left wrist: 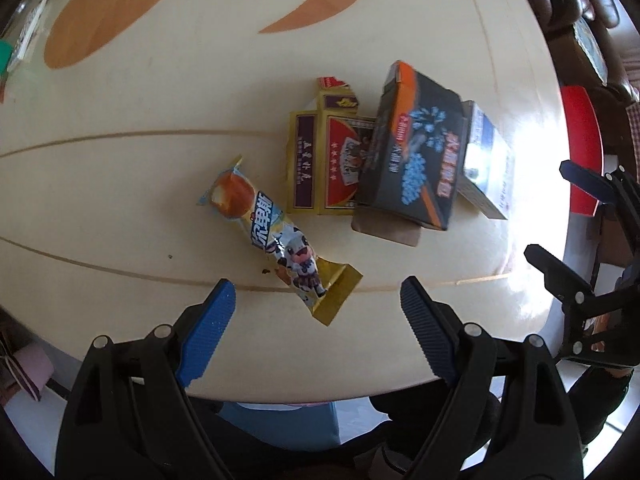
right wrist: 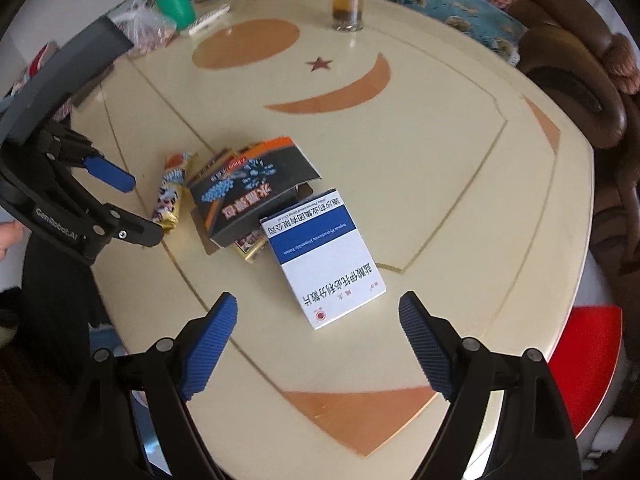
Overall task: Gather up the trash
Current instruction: 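Move both grippers back over the table toward the snack packet and medicine box, then grasp the snack packet with the left gripper while the right gripper grasps the blue-white medicine box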
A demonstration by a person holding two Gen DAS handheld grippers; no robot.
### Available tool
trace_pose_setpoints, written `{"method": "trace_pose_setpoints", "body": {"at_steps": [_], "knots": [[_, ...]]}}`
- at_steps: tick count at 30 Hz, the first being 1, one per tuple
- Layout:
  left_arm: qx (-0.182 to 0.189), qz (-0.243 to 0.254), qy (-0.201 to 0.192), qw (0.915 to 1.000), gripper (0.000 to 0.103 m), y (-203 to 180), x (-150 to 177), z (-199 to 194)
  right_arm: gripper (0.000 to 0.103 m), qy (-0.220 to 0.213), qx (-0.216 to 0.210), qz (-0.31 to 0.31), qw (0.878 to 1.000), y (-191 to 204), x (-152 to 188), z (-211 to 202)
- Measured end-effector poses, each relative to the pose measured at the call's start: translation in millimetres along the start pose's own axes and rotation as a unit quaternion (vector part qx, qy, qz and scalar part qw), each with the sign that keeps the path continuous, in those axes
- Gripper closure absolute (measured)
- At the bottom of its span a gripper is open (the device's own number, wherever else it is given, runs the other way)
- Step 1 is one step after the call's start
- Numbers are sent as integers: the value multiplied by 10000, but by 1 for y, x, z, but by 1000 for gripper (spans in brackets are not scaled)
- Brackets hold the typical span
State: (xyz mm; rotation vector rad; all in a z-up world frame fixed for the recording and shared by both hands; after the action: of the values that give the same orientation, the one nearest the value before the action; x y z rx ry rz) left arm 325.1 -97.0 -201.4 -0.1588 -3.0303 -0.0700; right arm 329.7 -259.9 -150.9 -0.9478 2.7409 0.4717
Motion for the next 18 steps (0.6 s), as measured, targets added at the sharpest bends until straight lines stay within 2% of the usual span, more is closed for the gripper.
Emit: {"method": "trace_pose_setpoints", "body": {"at_steps": [9,18], "knots": [[36,-223,153,9996,20,16,-14,19,22,284,8,-123,9995,-15,-3,29],[232,-716,279,9968,21,57,-28,38,22,393,-84,-257,9989,-21,-9,50]]}}
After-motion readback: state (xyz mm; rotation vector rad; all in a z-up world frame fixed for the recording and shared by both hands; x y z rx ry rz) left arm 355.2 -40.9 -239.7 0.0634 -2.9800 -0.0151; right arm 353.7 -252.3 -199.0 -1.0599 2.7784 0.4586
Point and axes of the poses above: each gripper's, at about its wrist camera, not at the fingertips, and z roughly the way its jaws point, y to its left, x to its underside, the point moved 8 cm from there along z, roughly the way its jaws point, and after that the axes turned 12 degrees about -x, right-handed, at the moved point
